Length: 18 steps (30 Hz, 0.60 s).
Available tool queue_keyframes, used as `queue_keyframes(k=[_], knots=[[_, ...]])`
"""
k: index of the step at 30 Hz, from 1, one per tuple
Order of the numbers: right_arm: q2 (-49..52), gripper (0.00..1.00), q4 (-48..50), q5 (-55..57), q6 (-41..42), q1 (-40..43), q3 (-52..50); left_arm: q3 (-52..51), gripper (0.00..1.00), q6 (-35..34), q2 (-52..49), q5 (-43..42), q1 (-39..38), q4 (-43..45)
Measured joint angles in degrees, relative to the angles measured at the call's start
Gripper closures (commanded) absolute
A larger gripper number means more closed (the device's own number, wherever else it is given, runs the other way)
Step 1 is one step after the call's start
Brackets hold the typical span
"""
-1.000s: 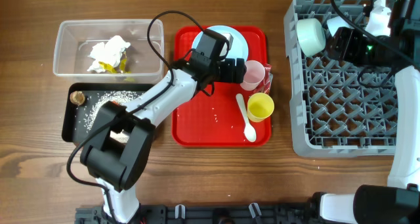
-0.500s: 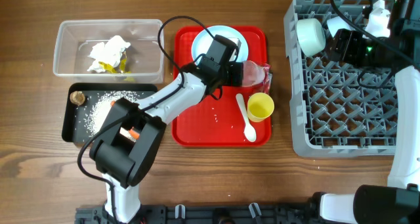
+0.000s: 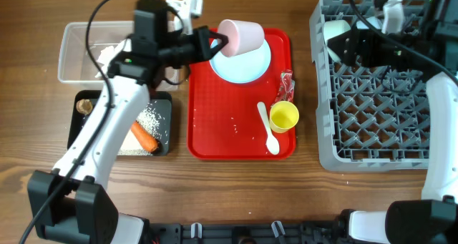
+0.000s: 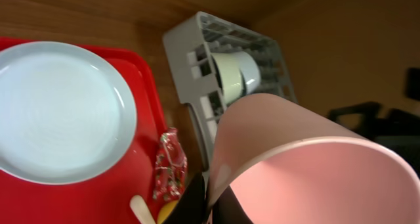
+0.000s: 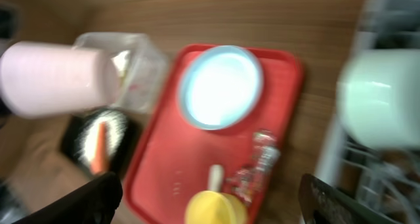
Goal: Sort waste into correct bins and load items into the dishwasher rack
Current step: 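Grasp the pink cup with the left gripper and lift it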
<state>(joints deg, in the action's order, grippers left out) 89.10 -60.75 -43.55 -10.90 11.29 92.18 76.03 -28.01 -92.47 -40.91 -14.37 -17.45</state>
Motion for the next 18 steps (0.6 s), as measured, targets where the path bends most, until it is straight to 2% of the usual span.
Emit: queue_keyframes(k=[3, 7, 12, 14, 18], knots=[[0.09, 0.06, 10.12, -16.24, -4.24, -1.51, -10.29, -0.02, 0.96, 0.02, -0.11, -18.36, 5.01, 2.32], [0.37, 0.04, 26.53, -29.38, -1.99, -8.48, -19.54, -0.02, 0.96, 2.73, -0.22, -31.82, 4.72, 5.07], [0.35, 0.03, 52.22, -33.75, 13.55, -14.67, -20.72, -0.02, 0.96, 5.05, -0.35, -34.64, 4.57, 5.33], [0.44, 0.03, 57.99, -34.91, 18.47, -15.45, -20.81, 0.0, 0.96, 5.18, -0.94, -35.36, 4.66, 5.53], [0.44, 0.02, 59.58, -39.87, 21.77, -16.17, -20.81, -0.02, 0.96, 5.25, -4.59, -35.28, 4.57, 5.92]])
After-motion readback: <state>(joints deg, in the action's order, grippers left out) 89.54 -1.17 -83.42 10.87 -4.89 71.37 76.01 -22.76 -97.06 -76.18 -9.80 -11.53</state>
